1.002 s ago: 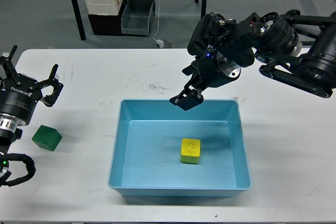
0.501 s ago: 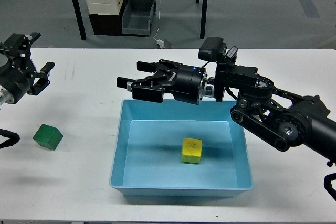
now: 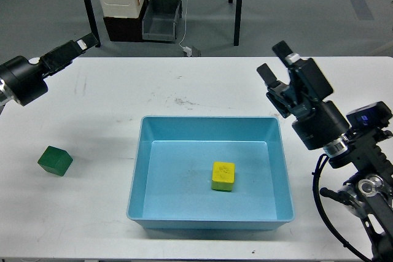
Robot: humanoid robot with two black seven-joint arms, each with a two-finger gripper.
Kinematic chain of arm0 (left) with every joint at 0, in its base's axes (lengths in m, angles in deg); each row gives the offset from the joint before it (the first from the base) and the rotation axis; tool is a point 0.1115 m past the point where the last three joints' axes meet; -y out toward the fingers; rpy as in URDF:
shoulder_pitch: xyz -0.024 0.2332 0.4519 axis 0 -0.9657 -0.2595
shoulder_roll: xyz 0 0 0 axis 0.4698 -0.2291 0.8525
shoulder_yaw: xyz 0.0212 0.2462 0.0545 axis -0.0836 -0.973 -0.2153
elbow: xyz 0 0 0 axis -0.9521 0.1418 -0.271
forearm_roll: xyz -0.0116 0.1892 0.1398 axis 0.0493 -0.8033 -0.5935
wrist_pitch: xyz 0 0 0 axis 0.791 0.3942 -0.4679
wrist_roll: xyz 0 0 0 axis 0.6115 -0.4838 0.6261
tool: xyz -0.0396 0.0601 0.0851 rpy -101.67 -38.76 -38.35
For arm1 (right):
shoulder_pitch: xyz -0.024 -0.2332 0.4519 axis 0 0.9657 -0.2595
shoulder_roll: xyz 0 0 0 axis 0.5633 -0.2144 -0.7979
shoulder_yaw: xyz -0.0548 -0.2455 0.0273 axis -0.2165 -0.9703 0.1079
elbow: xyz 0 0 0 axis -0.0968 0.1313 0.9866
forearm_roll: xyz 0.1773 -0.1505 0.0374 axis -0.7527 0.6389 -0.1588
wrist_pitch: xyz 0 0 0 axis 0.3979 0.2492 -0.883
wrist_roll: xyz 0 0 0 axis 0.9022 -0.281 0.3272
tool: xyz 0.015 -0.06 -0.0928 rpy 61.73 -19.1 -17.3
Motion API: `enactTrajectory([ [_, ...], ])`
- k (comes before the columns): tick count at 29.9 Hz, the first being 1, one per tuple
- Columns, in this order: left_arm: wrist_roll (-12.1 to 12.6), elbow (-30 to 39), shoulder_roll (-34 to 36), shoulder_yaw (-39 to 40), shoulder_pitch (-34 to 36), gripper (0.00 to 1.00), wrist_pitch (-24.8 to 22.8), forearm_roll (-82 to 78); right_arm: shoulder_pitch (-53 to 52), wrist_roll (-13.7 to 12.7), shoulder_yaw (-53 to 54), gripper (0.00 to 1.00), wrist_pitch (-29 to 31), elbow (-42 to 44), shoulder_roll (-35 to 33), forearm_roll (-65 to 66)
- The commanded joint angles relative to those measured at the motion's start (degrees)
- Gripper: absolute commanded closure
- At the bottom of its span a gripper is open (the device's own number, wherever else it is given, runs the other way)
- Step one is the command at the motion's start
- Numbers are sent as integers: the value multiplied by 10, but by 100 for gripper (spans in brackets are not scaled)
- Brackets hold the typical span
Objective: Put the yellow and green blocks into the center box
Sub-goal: 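Open the right gripper, release the yellow cube, and lift away, then move the left gripper down onto the green cube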
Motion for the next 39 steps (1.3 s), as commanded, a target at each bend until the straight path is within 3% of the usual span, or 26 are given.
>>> enactTrajectory([
  [1, 0, 33, 26, -4, 9, 0, -17, -41, 82, -15, 69, 0, 23, -32, -27, -103],
  [6, 0, 81, 74, -117, 83, 0, -104, -131, 148, -13, 125, 0, 59, -38, -104, -274],
  [10, 0, 93, 117, -227, 142, 0, -104, -203, 174, -7, 142, 0, 59, -34, -148, -327],
  [16, 0, 96, 146, -337, 205, 0, -104, -377, 201, -1, 177, 0, 61, -32, -149, -330],
  [24, 0, 89, 205, -402, 208, 0, -104, -411, 212, 0, 175, 0, 61, -32, -145, -330],
  [34, 0, 89, 207, -415, 199, 0, -104, -363, 214, -1, 172, 0, 60, -31, -145, -330],
  [39, 0, 53, 205, -444, 200, 0, -104, -364, 215, 0, 172, 0, 60, -31, -145, -330],
])
